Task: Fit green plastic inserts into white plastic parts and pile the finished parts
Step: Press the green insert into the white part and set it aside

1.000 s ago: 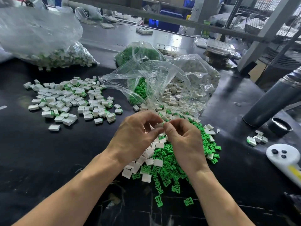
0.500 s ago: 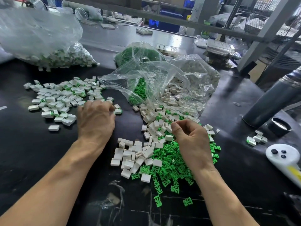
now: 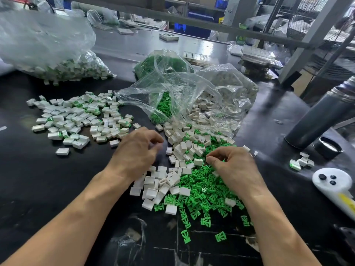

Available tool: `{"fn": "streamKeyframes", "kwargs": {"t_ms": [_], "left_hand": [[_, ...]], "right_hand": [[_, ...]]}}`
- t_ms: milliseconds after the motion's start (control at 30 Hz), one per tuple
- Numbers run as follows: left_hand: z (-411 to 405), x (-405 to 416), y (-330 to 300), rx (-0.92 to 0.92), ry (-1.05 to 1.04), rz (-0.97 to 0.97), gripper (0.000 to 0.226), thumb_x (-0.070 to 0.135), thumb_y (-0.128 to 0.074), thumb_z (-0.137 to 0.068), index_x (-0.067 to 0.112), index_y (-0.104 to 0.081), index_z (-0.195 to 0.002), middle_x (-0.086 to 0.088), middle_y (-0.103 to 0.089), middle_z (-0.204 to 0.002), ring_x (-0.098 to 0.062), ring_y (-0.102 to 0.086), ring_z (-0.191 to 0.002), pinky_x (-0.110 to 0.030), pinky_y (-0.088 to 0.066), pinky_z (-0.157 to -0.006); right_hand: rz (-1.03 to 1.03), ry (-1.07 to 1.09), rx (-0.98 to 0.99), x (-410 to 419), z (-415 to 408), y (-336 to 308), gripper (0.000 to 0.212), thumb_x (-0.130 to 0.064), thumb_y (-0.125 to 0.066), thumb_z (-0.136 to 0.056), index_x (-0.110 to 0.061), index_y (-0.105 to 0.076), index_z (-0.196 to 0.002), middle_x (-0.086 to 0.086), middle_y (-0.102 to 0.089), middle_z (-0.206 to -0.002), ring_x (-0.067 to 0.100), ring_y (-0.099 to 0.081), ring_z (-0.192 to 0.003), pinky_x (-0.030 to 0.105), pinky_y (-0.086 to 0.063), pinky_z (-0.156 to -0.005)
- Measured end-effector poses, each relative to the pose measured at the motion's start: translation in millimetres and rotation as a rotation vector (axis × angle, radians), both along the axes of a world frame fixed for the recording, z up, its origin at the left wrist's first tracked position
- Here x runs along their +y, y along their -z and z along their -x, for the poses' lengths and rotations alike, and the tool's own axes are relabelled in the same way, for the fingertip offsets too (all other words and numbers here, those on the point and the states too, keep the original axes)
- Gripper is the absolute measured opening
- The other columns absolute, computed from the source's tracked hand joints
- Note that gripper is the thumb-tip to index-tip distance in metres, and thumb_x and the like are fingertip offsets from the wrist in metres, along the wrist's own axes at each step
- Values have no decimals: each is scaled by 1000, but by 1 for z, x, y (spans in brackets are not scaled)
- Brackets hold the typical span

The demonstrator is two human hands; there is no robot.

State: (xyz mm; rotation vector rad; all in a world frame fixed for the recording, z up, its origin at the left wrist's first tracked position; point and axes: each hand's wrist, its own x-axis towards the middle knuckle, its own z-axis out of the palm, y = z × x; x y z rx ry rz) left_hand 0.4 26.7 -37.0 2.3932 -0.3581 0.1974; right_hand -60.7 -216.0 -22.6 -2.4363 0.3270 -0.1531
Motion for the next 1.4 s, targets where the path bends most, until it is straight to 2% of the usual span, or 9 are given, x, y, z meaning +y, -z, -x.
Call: {"fn": "streamKeyframes", "kwargs": {"t_ms": [100, 267, 533, 733, 867, 933, 1033, 1233, 1400], "left_hand": [[4, -12, 5, 58, 93, -112, 27, 26, -60, -102, 33, -67, -127, 14, -59, -123, -11, -54, -116, -37, -46, -106], [3, -20, 8, 70, 71, -199, 36, 31, -59, -102, 32, -60, -137, 8, -56, -128, -17, -49, -122, -38, -40, -109], [6, -22, 8, 59, 30, -113, 17, 29, -72, -94, 30, -65, -110, 12, -58, -106, -12, -56, -104, -37, -47, -102], [11, -21, 5, 44, 21, 28, 22, 24, -75, -92, 33, -61, -106, 17, -64, -91, 1, -63, -82, -21, -55, -81], [12, -23, 0, 121, 39, 321, 23, 15, -75, -91, 32, -63, -101, 11, -66, -89, 8, -61, -75, -8, -48, -61], [15, -24, -4, 174, 66, 468, 22, 11, -75, -91, 31, -67, -97, 5, -69, -88, -1, -64, -76, -14, -53, -63], [19, -26, -9, 238, 121, 618, 20, 9, -73, -92, 29, -74, -94, 2, -72, -87, -20, -68, -83, -31, -59, -75], [23, -28, -14, 270, 200, 739, 19, 7, -72, -93, 23, -78, -100, -1, -76, -97, -31, -70, -92, -45, -62, -87], [24, -33, -14, 320, 204, 815, 23, -1, -73, -90, 17, -76, -102, 0, -77, -91, -16, -74, -86, -27, -62, -79]], "right_hand": [[107, -29, 84, 5, 1, -3, 12, -51, -76, -88, -39, -78, -88, -22, -66, -90, 2, -61, -88, 36, -56, -88], [238, -34, 118, 16, 0, -1, 28, -62, -73, -86, -34, -77, -88, -16, -66, -94, 10, -63, -91, 35, -53, -88], [262, -43, 92, 22, -1, -1, 15, -47, -72, -93, -33, -72, -88, -14, -64, -96, 11, -62, -90, 34, -53, -87], [226, 0, 5, 18, -1, 4, 18, -43, -66, -98, -29, -70, -87, -15, -63, -85, 3, -58, -76, 26, -42, -66], [-63, 47, -233, 18, -1, 6, 18, -38, -65, -100, -28, -66, -84, -14, -66, -71, -1, -60, -65, 13, -39, -55], [-363, 39, -288, 22, -1, 6, 17, -33, -67, -100, -24, -70, -86, -7, -71, -68, 1, -59, -55, 12, -42, -52], [-653, 23, -271, 28, 0, 6, 13, -23, -67, -100, -15, -72, -92, 7, -69, -67, 11, -55, -49, 22, -45, -47], [-868, -12, -299, 36, -2, 5, 19, 6, -64, -96, -9, -74, -100, 2, -72, -75, 16, -68, -65, 23, -58, -60], [-837, -77, -325, 36, 0, 6, 16, -1, -69, -96, -13, -76, -102, -2, -76, -82, 14, -71, -73, 22, -57, -63]]}}
